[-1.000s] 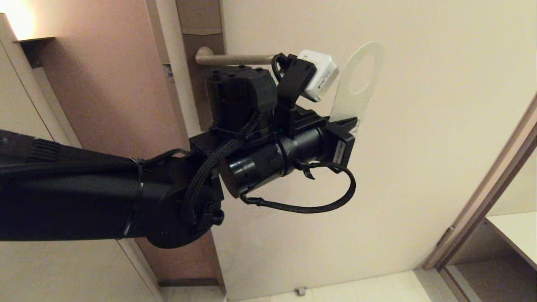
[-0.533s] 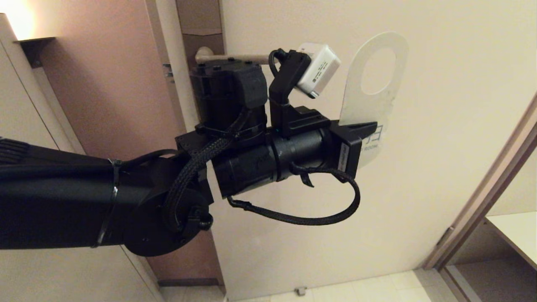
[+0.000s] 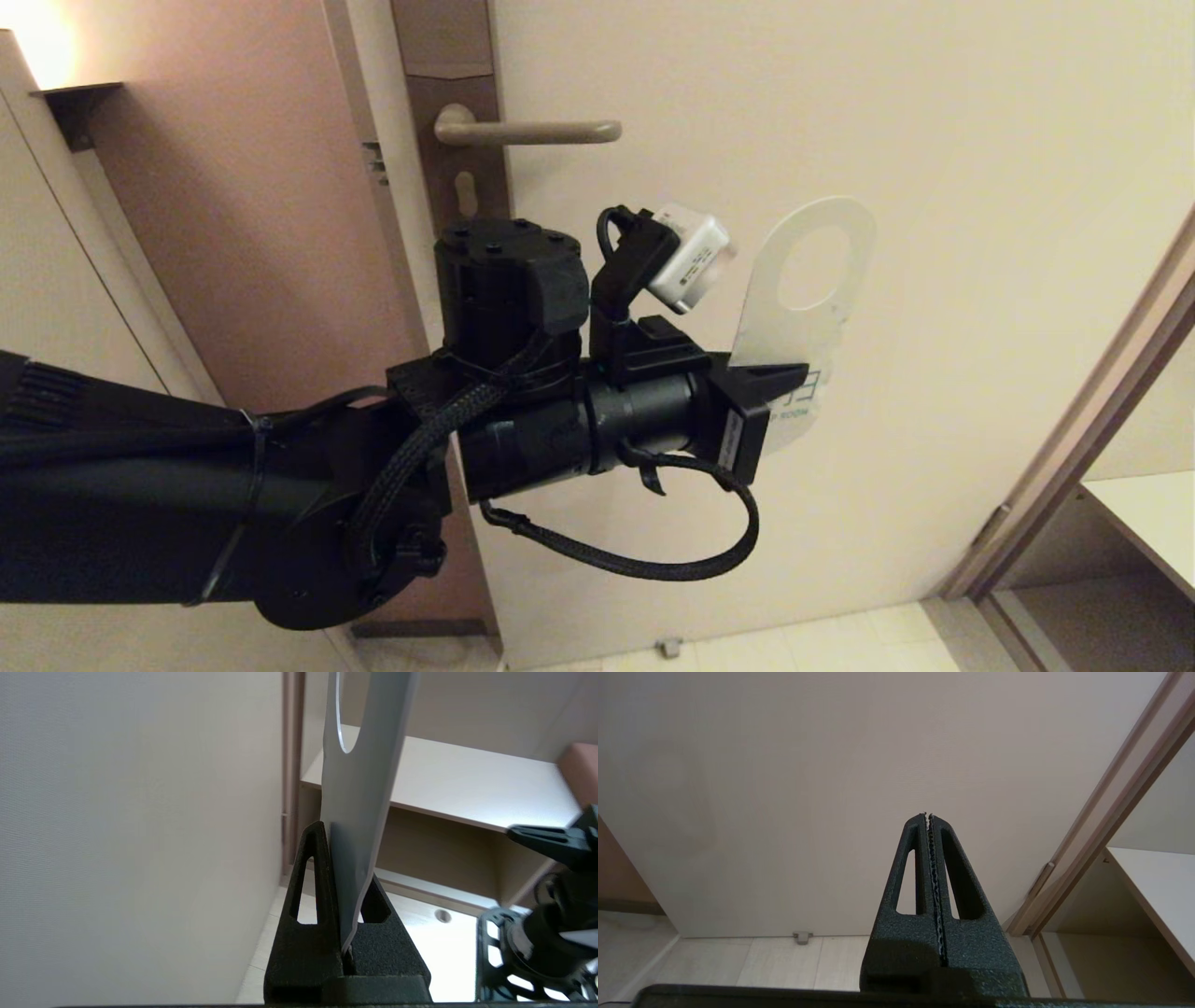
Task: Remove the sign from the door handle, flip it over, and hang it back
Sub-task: Hand it to the other hand
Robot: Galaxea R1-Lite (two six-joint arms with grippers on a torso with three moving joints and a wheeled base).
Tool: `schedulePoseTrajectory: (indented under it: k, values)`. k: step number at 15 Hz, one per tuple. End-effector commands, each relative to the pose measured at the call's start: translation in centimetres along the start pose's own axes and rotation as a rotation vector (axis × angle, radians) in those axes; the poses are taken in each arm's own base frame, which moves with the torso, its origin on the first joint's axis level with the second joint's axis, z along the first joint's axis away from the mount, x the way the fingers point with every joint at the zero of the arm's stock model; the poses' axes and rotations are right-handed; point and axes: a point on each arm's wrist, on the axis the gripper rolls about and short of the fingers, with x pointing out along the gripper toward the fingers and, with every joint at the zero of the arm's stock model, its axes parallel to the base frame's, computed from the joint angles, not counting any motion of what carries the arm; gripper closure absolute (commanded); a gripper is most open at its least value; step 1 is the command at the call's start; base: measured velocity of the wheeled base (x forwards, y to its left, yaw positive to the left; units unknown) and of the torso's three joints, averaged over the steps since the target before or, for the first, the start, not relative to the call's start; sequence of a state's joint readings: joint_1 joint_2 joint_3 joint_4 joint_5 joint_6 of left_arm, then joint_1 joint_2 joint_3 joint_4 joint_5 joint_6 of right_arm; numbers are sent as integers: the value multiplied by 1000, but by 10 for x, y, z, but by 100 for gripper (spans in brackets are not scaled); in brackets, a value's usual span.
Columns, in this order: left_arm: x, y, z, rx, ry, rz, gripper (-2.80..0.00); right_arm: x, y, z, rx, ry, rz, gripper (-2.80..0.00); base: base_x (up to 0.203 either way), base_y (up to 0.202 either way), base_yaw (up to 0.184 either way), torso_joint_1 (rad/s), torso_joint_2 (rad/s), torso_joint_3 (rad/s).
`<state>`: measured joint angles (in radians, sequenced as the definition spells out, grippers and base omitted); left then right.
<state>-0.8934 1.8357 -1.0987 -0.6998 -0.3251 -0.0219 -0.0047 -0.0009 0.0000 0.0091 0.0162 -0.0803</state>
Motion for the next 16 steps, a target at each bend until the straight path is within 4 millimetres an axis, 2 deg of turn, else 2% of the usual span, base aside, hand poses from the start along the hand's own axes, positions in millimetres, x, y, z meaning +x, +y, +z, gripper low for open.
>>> schedulePoseTrajectory:
  k: [1,3,8,10,12,16]
  values:
    - [-2,8,-2,-2,0,-10,0,0,0,0,-1,1,1,0,0,0,0,0,0,0]
    - [-8,18,-1,10,-43,-36,0,0,0,0,-3,1,2,0,0,0,0,0,0,0]
    - [-25,16,-11,9,-95,-32,0,-5,-1,12,-3,-18,12,0,0,0,0,0,0,0]
    - [-31,20,-8,9,-109,-30,0,-11,-1,30,1,-3,35,0,0,0,0,0,0,0]
    - [-36,23,-4,17,-116,-68,0,-7,-3,47,6,52,53,0,0,0,0,0,0,0]
    - [-39,25,0,19,-123,-113,0,23,-6,94,23,157,193,0,0,0,0,0,0,0]
